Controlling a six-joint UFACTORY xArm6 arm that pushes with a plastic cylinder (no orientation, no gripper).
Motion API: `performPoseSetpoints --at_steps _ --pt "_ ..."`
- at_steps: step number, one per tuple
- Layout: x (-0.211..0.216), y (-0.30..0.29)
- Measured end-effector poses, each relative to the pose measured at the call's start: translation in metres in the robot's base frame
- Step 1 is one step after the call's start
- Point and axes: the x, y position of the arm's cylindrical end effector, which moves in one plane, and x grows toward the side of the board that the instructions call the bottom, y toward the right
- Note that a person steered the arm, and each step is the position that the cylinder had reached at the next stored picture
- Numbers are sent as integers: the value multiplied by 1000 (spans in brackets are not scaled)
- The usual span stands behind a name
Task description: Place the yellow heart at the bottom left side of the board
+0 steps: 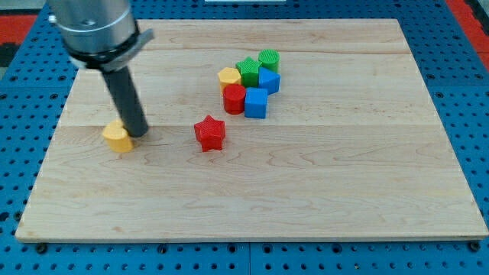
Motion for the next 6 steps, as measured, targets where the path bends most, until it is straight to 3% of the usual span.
performPoseSetpoints --at_steps 2,4,6 --pt "-34 -15" --pt "26 -47" --pt "14 -23"
